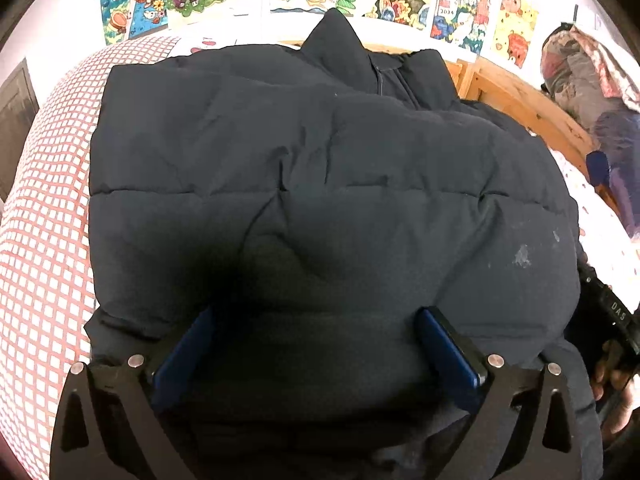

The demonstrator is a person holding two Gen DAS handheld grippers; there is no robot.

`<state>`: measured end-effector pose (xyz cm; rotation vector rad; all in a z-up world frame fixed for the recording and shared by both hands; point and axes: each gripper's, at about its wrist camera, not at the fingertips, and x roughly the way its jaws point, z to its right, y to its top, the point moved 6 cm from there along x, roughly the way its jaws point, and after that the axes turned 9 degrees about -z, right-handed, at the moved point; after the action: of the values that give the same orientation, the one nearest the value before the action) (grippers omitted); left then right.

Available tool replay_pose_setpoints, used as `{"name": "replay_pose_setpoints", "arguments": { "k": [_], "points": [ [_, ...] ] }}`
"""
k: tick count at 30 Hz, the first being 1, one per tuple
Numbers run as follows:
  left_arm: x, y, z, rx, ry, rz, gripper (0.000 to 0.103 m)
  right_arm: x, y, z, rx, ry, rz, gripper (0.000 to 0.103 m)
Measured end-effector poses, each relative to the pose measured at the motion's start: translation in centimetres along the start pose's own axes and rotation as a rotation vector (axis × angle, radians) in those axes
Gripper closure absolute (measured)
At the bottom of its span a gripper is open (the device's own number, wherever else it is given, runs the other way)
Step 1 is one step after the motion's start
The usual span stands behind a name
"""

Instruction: Fold large clothes

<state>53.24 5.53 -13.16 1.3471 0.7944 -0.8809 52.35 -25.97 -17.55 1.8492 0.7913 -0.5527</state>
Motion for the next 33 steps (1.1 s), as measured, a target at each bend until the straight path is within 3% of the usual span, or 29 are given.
{"name": "replay_pose_setpoints", "arguments": {
  "k": [4, 12, 18, 22, 27, 30, 33],
  "points": [
    [-0.8, -0.4, -0.6, -0.030, -0.062, 0.048, 0.000, -0.9, -0.1, 0.3, 0.010, 0.016, 0.041, 0.064],
    [-1.9, -1.0, -1.4, -0.078, -0.159, 0.125, 0.000, -2.2, -0.1, 1.1, 0.047, 0.007, 0.106, 0.028],
    [-3.3, -1.0, -2.3, -0.123, -0.220, 0.138, 0.000, -2.8, 1.0, 1.9, 0.102, 0.037, 0.069, 0.024],
    [-5.5, 0.7, -3.3, -0.164, -0.234, 0.152, 0.000, -3.9, 3.6, 0.7, 0.041, 0.016, 0.052, 0.019],
    [-7.1, 5.3, -3.3, -0.117, -0.157, 0.171, 0.000, -4.0, 8.0, -1.8, -0.028, 0.046, 0.003, 0.017],
    [-7.0, 8.6, -3.4, -0.132, -0.149, 0.164, 0.000, -1.4, 10.9, -3.9, -0.058, 0.026, -0.125, 0.017],
    [-6.5, 11.8, -3.8, -0.162, -0.141, 0.168, 0.000, 0.6, 14.1, -6.3, -0.084, 0.038, -0.175, 0.017]
  ]
}}
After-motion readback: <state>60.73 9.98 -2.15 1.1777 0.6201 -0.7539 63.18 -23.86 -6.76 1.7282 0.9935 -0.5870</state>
